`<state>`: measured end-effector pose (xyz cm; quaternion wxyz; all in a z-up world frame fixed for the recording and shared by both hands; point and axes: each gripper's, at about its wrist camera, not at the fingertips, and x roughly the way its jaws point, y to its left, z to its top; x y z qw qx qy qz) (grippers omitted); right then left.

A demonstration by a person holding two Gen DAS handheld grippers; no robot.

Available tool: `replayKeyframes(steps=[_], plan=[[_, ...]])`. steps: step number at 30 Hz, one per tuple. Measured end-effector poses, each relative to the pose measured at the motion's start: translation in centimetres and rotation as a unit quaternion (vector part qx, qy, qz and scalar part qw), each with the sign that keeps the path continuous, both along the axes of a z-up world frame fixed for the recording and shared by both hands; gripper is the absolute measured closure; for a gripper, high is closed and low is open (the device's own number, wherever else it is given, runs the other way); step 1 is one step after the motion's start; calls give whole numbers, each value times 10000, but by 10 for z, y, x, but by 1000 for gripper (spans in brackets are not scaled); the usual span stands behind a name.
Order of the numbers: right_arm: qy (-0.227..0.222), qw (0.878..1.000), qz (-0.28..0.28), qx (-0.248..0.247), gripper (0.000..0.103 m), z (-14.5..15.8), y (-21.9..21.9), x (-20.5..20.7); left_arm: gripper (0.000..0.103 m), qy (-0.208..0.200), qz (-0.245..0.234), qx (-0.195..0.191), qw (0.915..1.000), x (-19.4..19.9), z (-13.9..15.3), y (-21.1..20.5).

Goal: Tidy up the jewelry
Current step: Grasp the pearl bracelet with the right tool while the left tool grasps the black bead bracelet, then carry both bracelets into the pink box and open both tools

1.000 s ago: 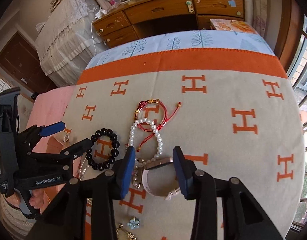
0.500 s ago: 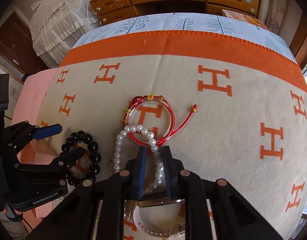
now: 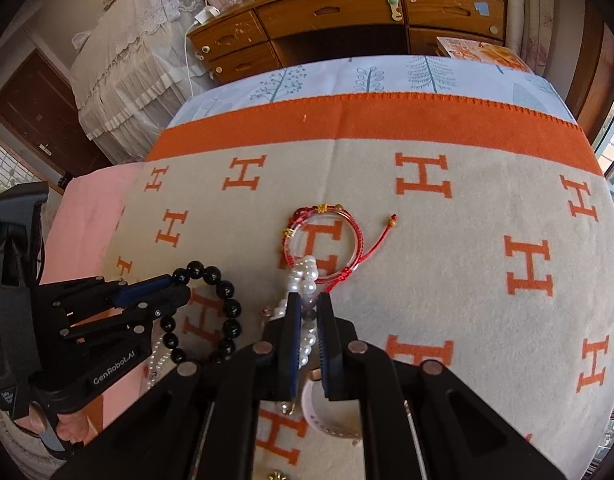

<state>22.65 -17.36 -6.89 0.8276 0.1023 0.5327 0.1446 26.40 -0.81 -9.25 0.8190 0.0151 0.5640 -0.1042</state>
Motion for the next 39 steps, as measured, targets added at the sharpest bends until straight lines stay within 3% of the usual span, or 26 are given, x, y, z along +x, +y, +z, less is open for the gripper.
replayKeyframes(steps=[5,10,19,27,39], plan=[[-454,9985,39,313,95,36,3,-25,91,-730,400,-658,9944,-33,53,16],[-754,9945,81,719,95,64,11,-46,91,-1584,718,-967,9800,-74,96,31],[-1170,9850,443,1192,95,102,48,-88,91,-2140,815,-987,9684,-139,138,66],[-1411,9791,864,1180,95,116,100,-112,90,-2285,1048,-599,9660,-177,134,104],[-1223,9818,1164,869,95,97,165,-104,90,-1548,1009,-471,9816,-175,64,131]])
